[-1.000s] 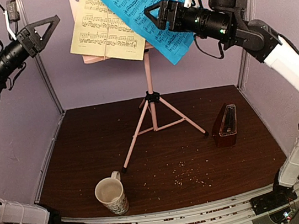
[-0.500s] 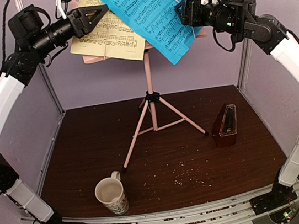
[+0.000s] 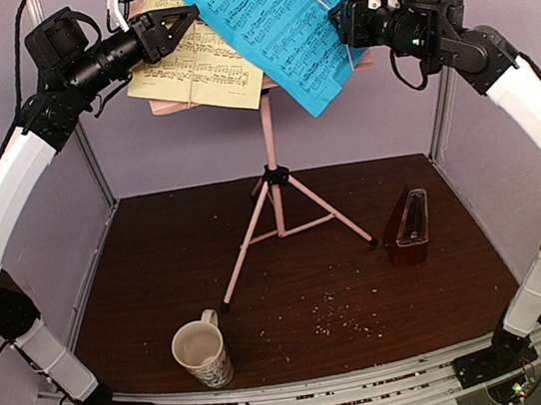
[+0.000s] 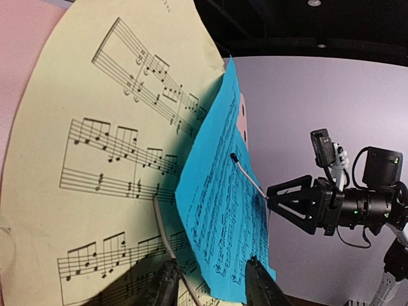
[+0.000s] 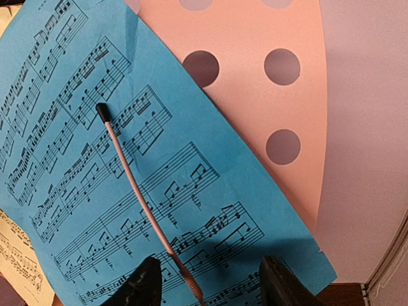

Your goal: Pack up the instrument practice props

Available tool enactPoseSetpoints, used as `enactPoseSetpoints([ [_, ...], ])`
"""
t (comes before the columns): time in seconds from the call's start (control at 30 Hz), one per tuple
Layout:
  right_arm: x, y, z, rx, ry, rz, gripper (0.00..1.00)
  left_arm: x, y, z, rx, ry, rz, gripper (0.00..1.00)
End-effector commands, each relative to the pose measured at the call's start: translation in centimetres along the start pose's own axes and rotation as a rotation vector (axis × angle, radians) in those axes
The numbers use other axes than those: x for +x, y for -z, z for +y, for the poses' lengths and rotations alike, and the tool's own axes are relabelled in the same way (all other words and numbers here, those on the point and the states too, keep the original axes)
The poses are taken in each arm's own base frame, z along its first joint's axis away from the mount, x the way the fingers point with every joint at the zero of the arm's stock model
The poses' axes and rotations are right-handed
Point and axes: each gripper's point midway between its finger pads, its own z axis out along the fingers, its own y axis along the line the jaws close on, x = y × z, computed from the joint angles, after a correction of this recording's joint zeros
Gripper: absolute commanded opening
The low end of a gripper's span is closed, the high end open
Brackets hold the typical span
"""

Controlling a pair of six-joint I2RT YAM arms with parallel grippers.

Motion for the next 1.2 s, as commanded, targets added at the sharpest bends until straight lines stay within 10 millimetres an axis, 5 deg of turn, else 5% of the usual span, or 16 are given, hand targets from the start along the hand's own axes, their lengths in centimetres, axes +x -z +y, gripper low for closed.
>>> enactPoseSetpoints([
  [0.0,-0.4,-0.4,0.5,-0.028,-0.002,-0.023,0.52,-3.3,0.4,-0.7,0.002,-0.041,-0.111,0.37],
  [0.4,0.1,-1.0,1.2,-0.053,-0.007,-0.019,0.45,-3.8,0.2,-1.4,0.017,-0.076,-0.149,0.28],
  [0.63,0.4,-1.8,1.7,-0.064,-0.003,-0.025,0.42,-3.4,-0.3,-0.9,0.008,-0.065,-0.141,0.33],
  [0.8,0.6,-2.3,1.9,-0.067,0.007,-0.03,0.29,-2.9,-1.0,-0.4,-0.004,-0.062,-0.133,0.35],
  [0.93,1.0,-2.4,2.0,-0.065,0.021,-0.035,0.15,-3.1,-1.2,-0.3,-0.003,-0.064,-0.144,0.23],
  [1.03,1.5,-2.3,2.0,-0.069,0.033,-0.047,0.05,-3.4,-1.3,-0.3,-0.005,-0.066,-0.16,0.02],
  [1.17,2.4,-2.0,1.9,-0.076,0.031,-0.078,0.0,-3.4,-1.2,0.0,-0.018,-0.069,-0.162,0.0],
])
